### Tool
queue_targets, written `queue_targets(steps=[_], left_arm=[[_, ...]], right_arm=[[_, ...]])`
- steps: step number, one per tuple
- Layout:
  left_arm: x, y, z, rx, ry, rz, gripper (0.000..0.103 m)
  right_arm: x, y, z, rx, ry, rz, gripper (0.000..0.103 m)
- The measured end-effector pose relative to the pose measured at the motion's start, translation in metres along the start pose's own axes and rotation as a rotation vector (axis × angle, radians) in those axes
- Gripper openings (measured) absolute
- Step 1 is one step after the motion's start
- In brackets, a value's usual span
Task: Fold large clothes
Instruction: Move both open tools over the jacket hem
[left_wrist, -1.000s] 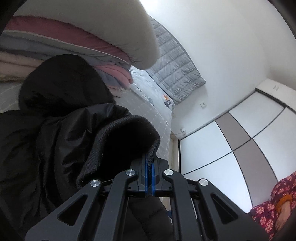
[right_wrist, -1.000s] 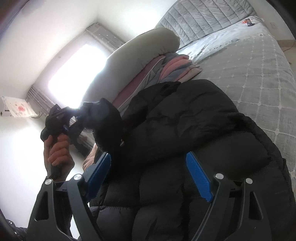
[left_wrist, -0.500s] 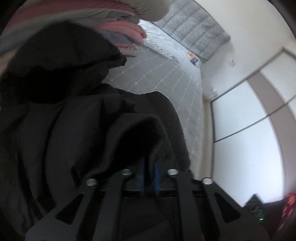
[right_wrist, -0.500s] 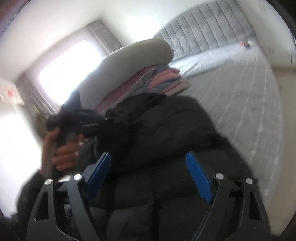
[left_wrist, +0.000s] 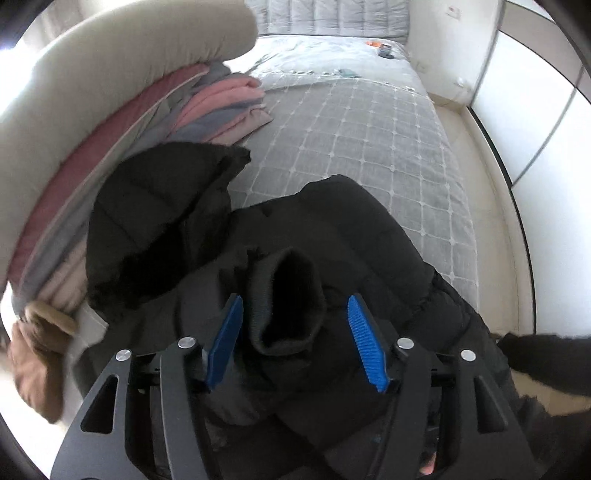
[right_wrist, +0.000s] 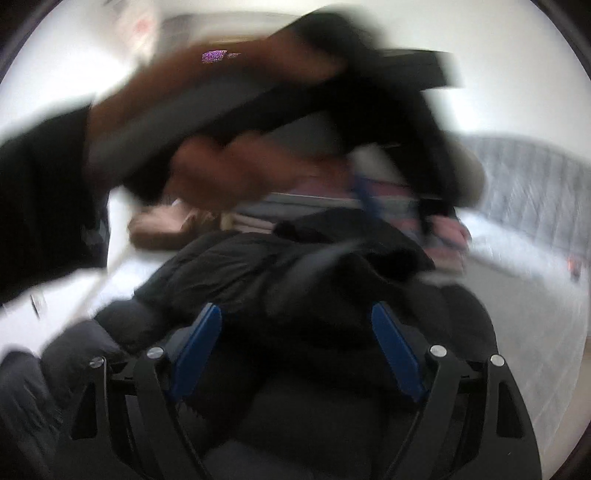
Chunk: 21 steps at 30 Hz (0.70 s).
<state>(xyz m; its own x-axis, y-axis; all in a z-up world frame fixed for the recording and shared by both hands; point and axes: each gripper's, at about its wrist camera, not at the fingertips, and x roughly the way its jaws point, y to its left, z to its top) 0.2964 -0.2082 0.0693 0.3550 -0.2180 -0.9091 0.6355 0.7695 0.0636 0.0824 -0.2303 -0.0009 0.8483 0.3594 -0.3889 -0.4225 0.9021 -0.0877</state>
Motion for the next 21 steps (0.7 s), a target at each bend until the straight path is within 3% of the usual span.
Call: queue_targets(steps=[4, 8, 12, 16, 19, 21], left_arm=[[-0.031, 0.007, 0.003, -0.023, -0.046, -0.012, 0.058], [-0.059, 0.027, -0.001, -0.07, -0.109, 0.002, 0.058], [-0.099, 0.084, -0.018, -0.22, -0.225, -0.003, 0.058], [-0.124, 0.148, -0.055, -0.389, -0.311, -0.004, 0.063], [-0.12, 0.197, -0.098, -0.54, -0.342, -0.034, 0.067], [-0.095, 0.224, -0.129, -0.623, -0.304, -0.034, 0.068]], right_arm=[[0.025, 0.032, 0.0, -0.158, 0.014, -0.031, 0.081], [0.054, 0.03, 0.016, -0.133, 0.02, -0.013, 0.081], [0.082, 0.007, 0.03, -0.031, 0.039, 0.024, 0.081], [0.111, -0.027, 0.038, 0.131, 0.073, 0.146, 0.081], [0.125, -0.053, 0.039, 0.252, 0.096, 0.169, 0.081], [0.129, -0.078, 0.033, 0.381, 0.095, 0.179, 0.081]])
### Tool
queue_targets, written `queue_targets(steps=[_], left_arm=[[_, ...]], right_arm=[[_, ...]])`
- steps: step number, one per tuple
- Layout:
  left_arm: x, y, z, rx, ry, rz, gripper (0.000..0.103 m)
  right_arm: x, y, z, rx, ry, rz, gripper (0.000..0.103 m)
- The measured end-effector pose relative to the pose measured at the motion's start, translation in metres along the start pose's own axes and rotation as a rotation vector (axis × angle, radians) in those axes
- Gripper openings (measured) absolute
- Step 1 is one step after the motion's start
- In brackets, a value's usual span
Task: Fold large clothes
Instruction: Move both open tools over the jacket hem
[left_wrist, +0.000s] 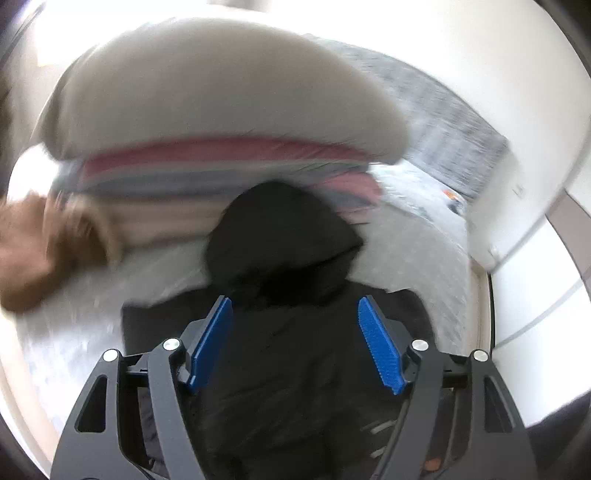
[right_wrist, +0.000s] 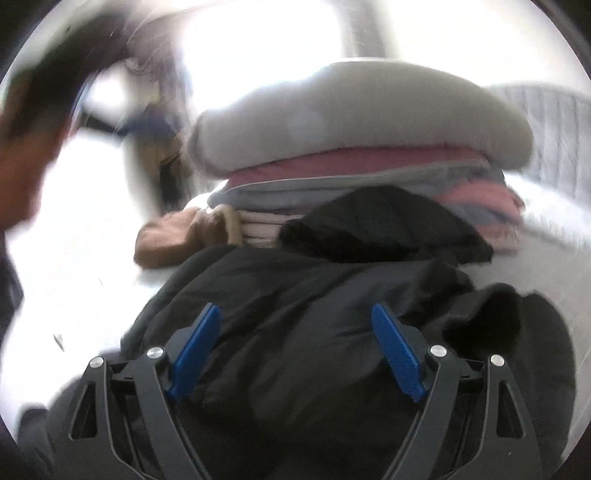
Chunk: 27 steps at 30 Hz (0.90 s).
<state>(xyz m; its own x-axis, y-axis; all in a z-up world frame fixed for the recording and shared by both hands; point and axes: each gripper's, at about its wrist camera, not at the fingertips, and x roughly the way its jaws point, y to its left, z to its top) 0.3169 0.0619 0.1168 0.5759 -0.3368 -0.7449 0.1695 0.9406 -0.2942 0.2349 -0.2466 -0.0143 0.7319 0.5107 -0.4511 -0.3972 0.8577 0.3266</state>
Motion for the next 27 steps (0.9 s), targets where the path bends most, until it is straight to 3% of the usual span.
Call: queue_targets(steps=[4, 8, 11, 13, 16, 19, 23, 27], left_arm=[[0.049, 0.052, -0.038, -0.072, 0.113, 0.012, 0.068], [0.077, 0.083, -0.066, -0.127, 0.14, 0.012, 0.068], [0.088, 0.09, -0.078, -0.125, 0.136, 0.033, 0.068], [0.086, 0.088, -0.083, -0.103, 0.097, 0.057, 0.068], [0.074, 0.069, -0.09, 0.001, -0.007, 0.181, 0.068], [0.068, 0.052, -0.099, 0.073, -0.078, 0.282, 0.068], [0.071, 0.043, -0.106, 0.094, -0.118, 0.338, 0.068], [0.073, 0.044, -0.111, 0.095, -0.137, 0.374, 0.068]], right_arm=[[-0.006, -0.053, -0.006, 0.25, 0.0, 0.01, 0.081], [0.002, -0.091, -0.023, 0.417, 0.052, 0.049, 0.081], [-0.004, -0.092, -0.023, 0.423, 0.035, 0.06, 0.081], [-0.018, -0.088, -0.02, 0.428, -0.031, 0.081, 0.081], [-0.036, -0.078, -0.007, 0.372, -0.114, 0.062, 0.081], [-0.019, -0.065, 0.007, 0.315, -0.062, 0.042, 0.081], [0.017, -0.066, 0.001, 0.305, 0.05, -0.008, 0.081], [0.034, -0.077, -0.019, 0.334, 0.098, -0.038, 0.081]])
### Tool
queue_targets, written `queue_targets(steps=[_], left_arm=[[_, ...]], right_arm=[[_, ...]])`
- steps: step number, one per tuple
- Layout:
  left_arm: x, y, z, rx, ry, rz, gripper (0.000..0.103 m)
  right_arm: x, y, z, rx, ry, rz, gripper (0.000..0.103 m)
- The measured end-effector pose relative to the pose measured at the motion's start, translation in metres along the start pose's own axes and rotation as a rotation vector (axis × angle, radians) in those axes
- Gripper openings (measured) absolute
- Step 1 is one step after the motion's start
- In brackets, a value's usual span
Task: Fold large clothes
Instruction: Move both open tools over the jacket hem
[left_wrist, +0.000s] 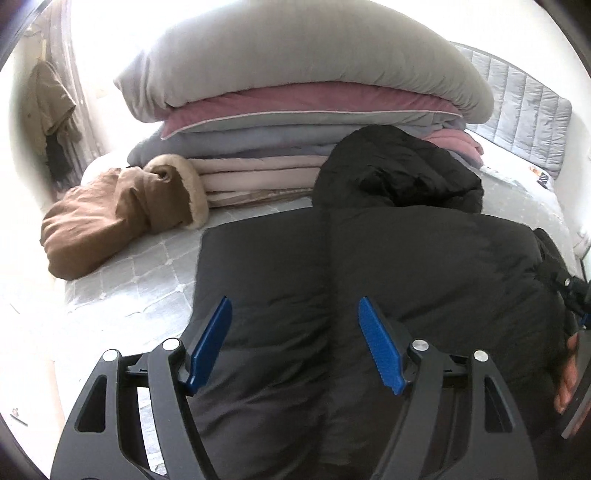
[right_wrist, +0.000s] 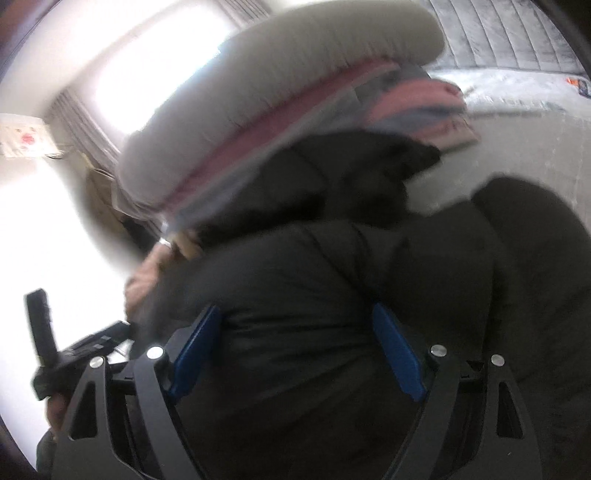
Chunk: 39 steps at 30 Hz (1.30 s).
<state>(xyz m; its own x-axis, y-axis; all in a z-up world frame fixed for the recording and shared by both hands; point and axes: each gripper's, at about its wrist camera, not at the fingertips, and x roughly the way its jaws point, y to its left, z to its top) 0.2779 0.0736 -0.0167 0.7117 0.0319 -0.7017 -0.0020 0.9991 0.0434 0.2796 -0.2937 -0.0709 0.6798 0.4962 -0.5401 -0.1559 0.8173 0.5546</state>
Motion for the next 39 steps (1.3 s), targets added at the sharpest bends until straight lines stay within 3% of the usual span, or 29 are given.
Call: queue_targets(steps=[3, 9, 13, 22, 25, 28, 31, 34, 39], left_arm=[[0.003, 0.001, -0.004, 0.005, -0.006, 0.013, 0.068], [0.003, -0.004, -0.011, 0.04, -0.029, 0.056, 0.068], [0.009, -0.003, -0.015, 0.038, -0.019, 0.064, 0.068], [0.016, -0.001, -0.02, 0.05, -0.012, 0.087, 0.068], [0.03, -0.002, -0.022, 0.07, 0.051, 0.084, 0.068], [0.03, 0.002, -0.022, 0.055, 0.076, 0.087, 0.068], [-0.001, 0.01, -0.018, 0.022, 0.01, 0.067, 0.068], [-0.042, 0.016, -0.015, 0.006, -0.072, 0.046, 0.068], [-0.106, 0.021, -0.026, 0.005, -0.144, -0.007, 0.071]], right_arm=[[-0.003, -0.001, 0.0, 0.01, 0.003, 0.007, 0.081], [-0.033, 0.006, 0.0, -0.013, -0.089, 0.039, 0.081], [-0.02, -0.008, -0.005, 0.005, -0.035, -0.004, 0.081], [-0.01, -0.013, -0.009, -0.001, -0.005, -0.027, 0.081], [-0.017, -0.011, -0.007, 0.025, 0.003, -0.022, 0.081], [-0.054, 0.0, -0.004, 0.029, -0.076, 0.0, 0.081], [-0.106, 0.018, -0.007, -0.039, -0.153, -0.018, 0.081], [-0.163, 0.033, -0.023, -0.117, -0.206, -0.084, 0.081], [-0.224, 0.03, -0.057, -0.159, -0.21, -0.196, 0.081]])
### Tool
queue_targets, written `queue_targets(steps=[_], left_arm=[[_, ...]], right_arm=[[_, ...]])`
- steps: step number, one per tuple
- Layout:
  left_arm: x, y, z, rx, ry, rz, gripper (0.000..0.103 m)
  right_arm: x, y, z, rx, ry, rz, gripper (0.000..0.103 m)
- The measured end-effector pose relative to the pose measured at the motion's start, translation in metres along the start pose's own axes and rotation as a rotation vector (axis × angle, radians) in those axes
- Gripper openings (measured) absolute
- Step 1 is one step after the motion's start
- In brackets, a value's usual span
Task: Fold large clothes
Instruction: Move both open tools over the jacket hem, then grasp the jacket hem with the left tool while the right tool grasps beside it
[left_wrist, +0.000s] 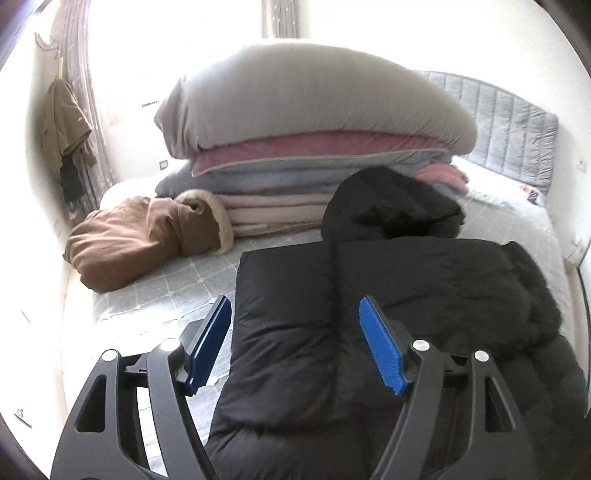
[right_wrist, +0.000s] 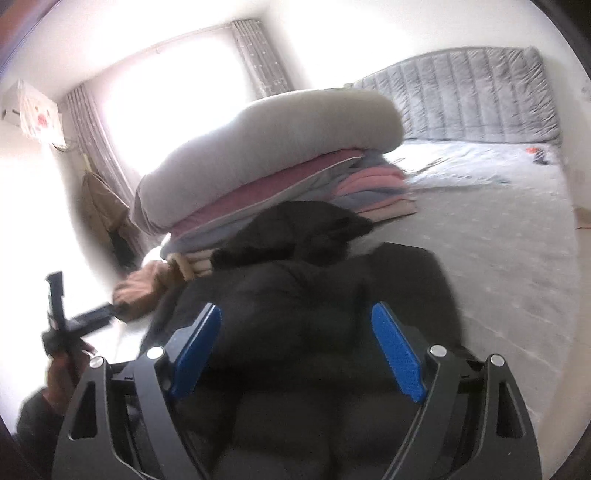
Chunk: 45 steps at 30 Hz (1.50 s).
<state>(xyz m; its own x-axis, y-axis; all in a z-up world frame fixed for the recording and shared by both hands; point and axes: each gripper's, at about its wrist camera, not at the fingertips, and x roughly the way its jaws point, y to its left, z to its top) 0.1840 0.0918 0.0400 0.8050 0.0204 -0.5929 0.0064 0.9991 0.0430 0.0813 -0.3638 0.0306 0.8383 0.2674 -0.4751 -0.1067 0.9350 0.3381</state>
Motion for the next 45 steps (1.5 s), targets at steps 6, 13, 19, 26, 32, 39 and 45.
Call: queue_targets(steps=[6, 13, 19, 26, 32, 39, 45], left_arm=[[-0.053, -0.001, -0.028, 0.038, 0.014, -0.05, 0.073], [-0.105, 0.025, -0.087, 0.101, 0.144, -0.221, 0.074], [-0.129, 0.088, -0.152, -0.088, 0.353, -0.349, 0.079], [-0.131, 0.165, -0.222, -0.427, 0.54, -0.47, 0.089], [-0.125, 0.188, -0.267, -0.574, 0.636, -0.59, 0.09], [-0.102, 0.187, -0.288, -0.623, 0.694, -0.64, 0.09], [-0.089, 0.176, -0.304, -0.649, 0.733, -0.714, 0.09]], right_arm=[[-0.042, -0.017, -0.051, -0.036, 0.106, -0.088, 0.081], [-0.095, -0.077, -0.101, 0.103, 0.241, -0.076, 0.081], [-0.13, -0.147, -0.133, 0.348, 0.352, -0.089, 0.082], [-0.126, -0.177, -0.173, 0.477, 0.463, -0.045, 0.084], [-0.115, -0.198, -0.21, 0.642, 0.517, 0.171, 0.086], [-0.108, -0.207, -0.241, 0.748, 0.535, 0.378, 0.09], [-0.108, -0.193, -0.241, 0.707, 0.558, 0.477, 0.09]])
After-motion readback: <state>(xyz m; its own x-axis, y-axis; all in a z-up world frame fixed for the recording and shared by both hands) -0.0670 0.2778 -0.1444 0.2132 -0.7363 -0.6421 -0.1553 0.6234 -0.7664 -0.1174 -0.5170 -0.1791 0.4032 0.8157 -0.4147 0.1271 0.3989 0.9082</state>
